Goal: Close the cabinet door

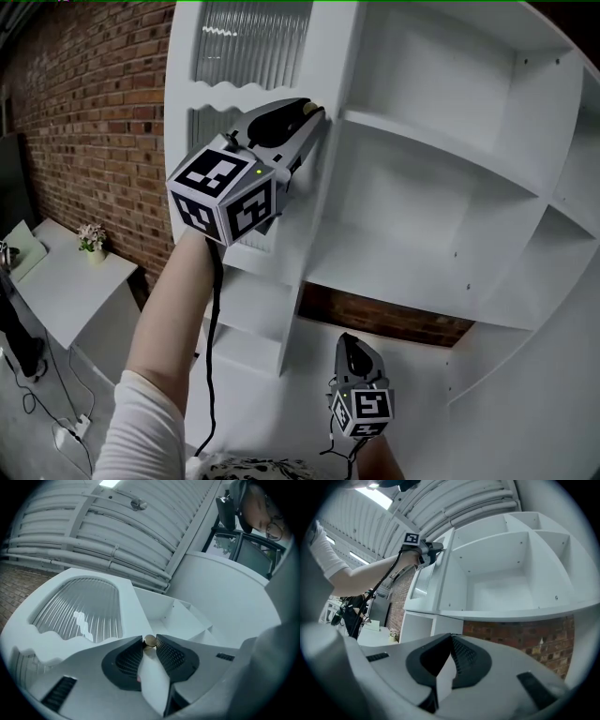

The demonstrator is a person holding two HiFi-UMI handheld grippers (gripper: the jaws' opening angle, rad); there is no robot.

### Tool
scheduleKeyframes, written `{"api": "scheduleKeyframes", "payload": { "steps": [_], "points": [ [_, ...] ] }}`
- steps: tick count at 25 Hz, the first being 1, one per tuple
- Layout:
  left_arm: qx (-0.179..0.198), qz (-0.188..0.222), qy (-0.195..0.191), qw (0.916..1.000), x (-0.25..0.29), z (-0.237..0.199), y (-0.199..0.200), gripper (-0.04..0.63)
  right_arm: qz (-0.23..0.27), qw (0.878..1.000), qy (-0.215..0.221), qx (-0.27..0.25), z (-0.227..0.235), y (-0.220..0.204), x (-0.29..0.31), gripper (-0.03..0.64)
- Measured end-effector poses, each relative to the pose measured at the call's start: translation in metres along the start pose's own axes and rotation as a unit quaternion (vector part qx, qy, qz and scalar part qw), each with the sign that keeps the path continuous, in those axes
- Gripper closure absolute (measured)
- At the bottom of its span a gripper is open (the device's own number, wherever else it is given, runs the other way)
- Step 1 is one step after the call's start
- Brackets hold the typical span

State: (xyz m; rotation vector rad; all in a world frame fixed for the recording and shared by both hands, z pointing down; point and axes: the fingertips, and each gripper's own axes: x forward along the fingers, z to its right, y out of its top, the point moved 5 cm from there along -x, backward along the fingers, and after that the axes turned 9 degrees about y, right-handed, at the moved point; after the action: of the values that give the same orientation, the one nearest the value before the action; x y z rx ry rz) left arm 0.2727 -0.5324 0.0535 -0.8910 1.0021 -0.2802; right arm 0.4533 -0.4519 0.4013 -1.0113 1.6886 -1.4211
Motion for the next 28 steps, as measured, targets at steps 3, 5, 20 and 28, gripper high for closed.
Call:
{"api": "scheduleKeyframes", "payload": {
  "steps": [3,5,20,28],
  "points": [
    [0.009,0.004,0.008,0.9999,0.008,-0.003,-0.004,0.491,-0.002,1.000,0.008,0.004,0.005,-0.005,-0.001,0.614],
    [0.013,0.002,0.010,0.9999,0.010,-0.003,-0.008,0.491,-0.008,1.000,0.018,0.010,0.007,-0.011,-0.001,0.614],
    [0.000,-0.003,0.030,0.9996,0.011,-0.002,-0.006,0.491,-0.019,0.998,0.056,0.009,-0.011,-0.016,0.008,0.614],
    [-0.021,-0.009,-0.004,0.9997,-0.015,-0.012,-0.002,0.488,-0.031,0.998,0.050,0.013,-0.039,-0.013,0.002,0.614]
  ]
}}
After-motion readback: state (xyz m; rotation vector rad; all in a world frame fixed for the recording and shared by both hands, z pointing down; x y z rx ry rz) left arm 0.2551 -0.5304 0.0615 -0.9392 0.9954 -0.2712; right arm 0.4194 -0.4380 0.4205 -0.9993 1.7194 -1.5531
